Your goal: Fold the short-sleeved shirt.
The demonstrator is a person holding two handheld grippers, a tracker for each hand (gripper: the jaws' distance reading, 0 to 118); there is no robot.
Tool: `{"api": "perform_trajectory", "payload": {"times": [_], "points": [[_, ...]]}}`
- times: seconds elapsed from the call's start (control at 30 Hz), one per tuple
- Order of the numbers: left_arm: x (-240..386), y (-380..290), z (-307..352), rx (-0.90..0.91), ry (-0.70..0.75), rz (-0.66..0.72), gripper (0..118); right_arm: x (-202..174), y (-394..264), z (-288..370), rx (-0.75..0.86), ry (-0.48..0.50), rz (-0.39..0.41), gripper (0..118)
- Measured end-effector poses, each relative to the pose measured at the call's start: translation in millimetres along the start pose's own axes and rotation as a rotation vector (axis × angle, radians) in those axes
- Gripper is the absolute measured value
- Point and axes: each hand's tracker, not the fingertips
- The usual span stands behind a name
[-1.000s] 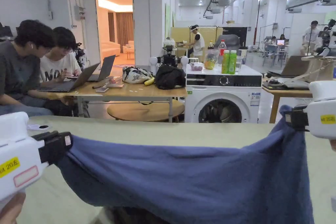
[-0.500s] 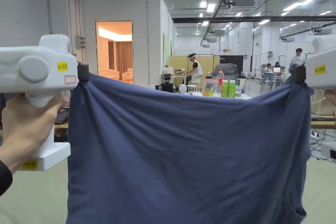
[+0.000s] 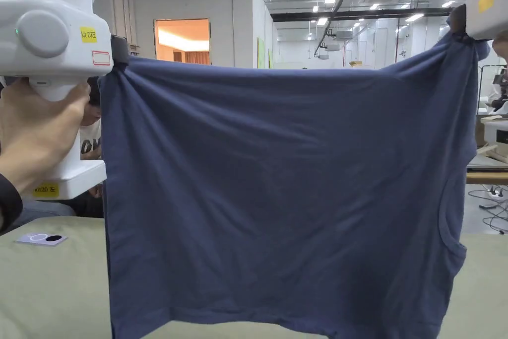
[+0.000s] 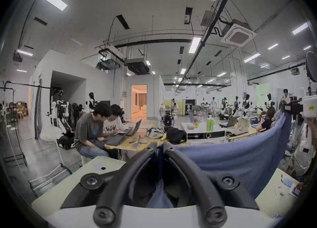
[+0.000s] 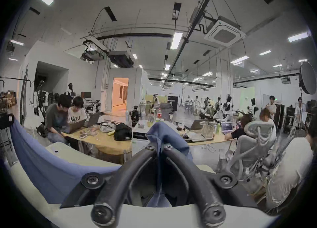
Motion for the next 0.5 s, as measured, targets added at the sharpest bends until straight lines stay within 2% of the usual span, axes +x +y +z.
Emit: {"api": "perform_trajectory", "payload": {"times": [0.13, 0.27, 0.33, 0.47, 0.5], "points": [[-4, -38, -5, -0.063, -0.004, 0.009, 0, -5, -36, -3, -0.057, 0.034, 0.011, 0], [-11, -94, 8, -0.147, -0.032, 0.053, 0, 3, -88, 14, -0.083, 0.069, -0.040, 0], [-14, -123, 34, -0.177, -0.080, 0.103, 0, 9, -116, 42, -0.107, 0.101, -0.055, 0], [-17, -172, 107, -0.218, -0.137, 0.089, 0, 24, -167, 116, -0.174, 0.174, -0.017, 0], [-20, -186, 126, -0.258, -0.177, 0.100, 0, 29, -184, 137, -0.172, 0.171, -0.033, 0]]}}
